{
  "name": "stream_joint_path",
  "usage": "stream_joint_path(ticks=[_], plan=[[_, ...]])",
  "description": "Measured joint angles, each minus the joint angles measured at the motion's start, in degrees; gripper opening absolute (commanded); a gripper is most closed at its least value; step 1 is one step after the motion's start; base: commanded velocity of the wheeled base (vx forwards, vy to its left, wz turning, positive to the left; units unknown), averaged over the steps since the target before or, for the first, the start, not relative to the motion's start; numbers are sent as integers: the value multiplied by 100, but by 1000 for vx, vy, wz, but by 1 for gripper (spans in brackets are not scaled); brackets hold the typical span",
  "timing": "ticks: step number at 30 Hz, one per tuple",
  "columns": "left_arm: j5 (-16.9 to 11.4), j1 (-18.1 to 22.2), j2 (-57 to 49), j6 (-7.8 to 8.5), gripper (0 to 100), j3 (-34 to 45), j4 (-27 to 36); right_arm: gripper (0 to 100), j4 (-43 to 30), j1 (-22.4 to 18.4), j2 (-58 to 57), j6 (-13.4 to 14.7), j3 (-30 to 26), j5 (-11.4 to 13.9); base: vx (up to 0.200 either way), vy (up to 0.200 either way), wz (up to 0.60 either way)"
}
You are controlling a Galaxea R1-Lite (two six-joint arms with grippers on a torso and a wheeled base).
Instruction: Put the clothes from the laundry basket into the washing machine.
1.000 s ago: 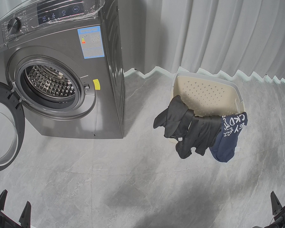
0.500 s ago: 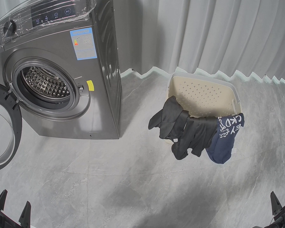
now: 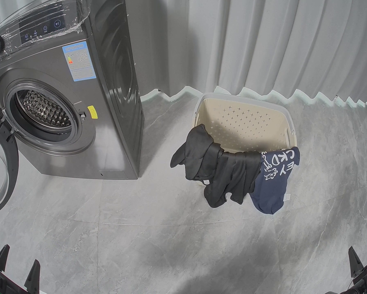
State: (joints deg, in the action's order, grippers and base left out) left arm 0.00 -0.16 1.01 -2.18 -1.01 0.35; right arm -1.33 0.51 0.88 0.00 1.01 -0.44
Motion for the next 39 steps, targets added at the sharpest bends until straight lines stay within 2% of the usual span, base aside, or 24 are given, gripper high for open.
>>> stream_joint_path(ticks=[16,28,34,39], plan=[[0,6,0,0,100,0,0,100,2,0,2,0,0,0,0,-200,0],[0,5,0,2,100,0,-2,100,0,0,5,0,0,0,0,0,0],[0,2,0,0,100,0,0,100,0,-5,5,0,0,0,200,0,0],[0,2,0,0,100,0,0,100,0,0,5,0,0,0,0,0,0]])
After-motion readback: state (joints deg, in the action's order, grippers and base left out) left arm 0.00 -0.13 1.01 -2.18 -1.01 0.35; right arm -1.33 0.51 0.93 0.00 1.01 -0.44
